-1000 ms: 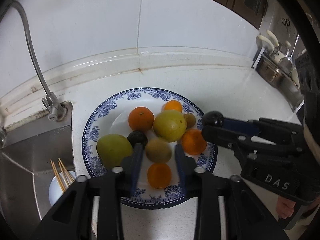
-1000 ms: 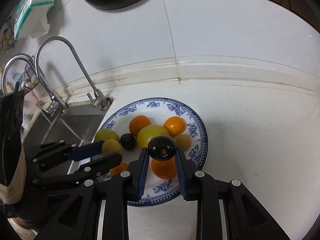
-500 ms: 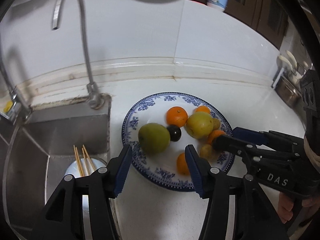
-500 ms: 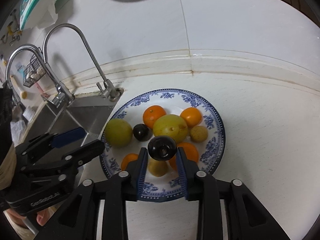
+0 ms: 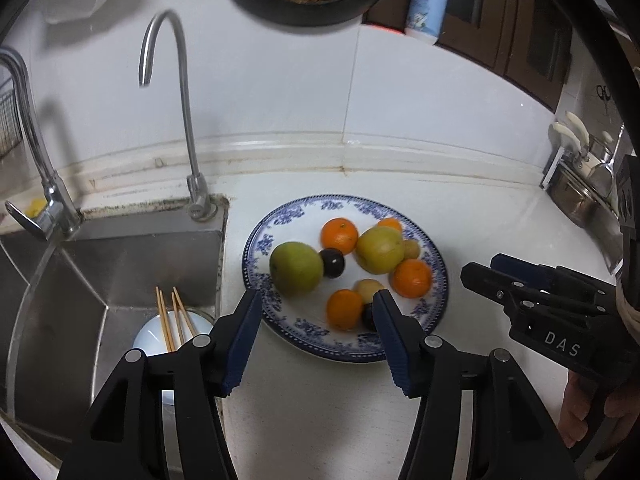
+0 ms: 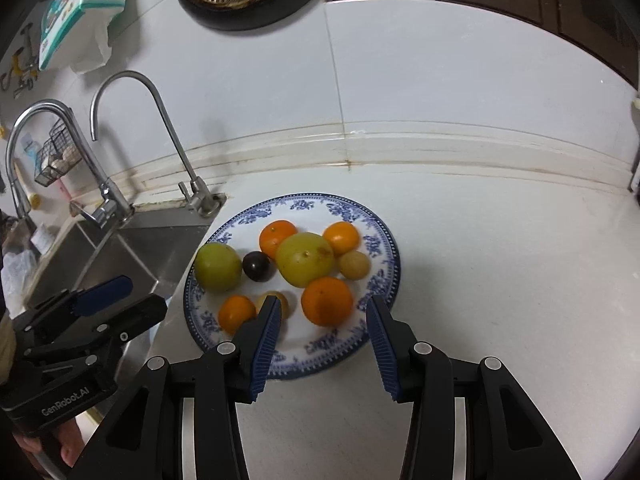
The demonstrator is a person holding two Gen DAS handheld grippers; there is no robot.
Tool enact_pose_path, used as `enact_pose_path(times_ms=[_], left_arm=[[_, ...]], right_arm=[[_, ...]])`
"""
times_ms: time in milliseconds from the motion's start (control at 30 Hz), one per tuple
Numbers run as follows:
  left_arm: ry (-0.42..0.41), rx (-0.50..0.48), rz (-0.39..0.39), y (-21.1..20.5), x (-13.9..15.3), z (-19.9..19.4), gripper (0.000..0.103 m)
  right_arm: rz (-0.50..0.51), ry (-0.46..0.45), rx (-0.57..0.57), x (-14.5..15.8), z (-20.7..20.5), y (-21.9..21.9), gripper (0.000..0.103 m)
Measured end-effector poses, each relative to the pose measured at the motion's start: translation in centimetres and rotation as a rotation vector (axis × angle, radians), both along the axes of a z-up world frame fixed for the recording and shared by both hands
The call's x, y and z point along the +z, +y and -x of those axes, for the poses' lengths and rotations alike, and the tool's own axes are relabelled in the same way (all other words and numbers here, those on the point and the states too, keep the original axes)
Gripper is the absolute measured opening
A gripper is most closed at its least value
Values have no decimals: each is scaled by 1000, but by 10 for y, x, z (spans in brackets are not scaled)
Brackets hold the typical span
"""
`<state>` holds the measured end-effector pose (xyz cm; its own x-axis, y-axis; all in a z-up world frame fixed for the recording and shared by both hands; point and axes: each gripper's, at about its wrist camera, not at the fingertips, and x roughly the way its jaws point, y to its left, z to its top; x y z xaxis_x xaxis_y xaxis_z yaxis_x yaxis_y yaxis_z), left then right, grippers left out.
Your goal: Organize fruits
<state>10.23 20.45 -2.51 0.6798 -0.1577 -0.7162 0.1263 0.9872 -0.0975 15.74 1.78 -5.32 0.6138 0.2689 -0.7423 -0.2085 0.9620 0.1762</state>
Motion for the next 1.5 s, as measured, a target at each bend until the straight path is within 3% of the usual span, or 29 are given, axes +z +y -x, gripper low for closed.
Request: enact_pose_path(times_ms=[267, 367, 533, 600, 733, 1500], left_arm=[[-82, 17, -49, -30, 28, 30, 61], [-122, 39, -61, -40, 39, 46, 70], [-170, 89, -90, -59, 52, 76, 84], [-183, 107, -104, -66, 56, 89, 85], [-188, 132, -116, -79, 61, 113, 95], [-258, 133, -140, -122, 86, 193, 99]], right_arm=[[-8, -83, -15, 28, 33, -28, 45], [-2, -112, -19, 38, 45, -39, 58], [8, -144, -26, 52, 71, -63, 61], [15, -155, -35, 56, 81, -73, 70], [22, -173, -34, 62, 102, -87, 74], [8, -242, -23, 87, 188, -135, 77]])
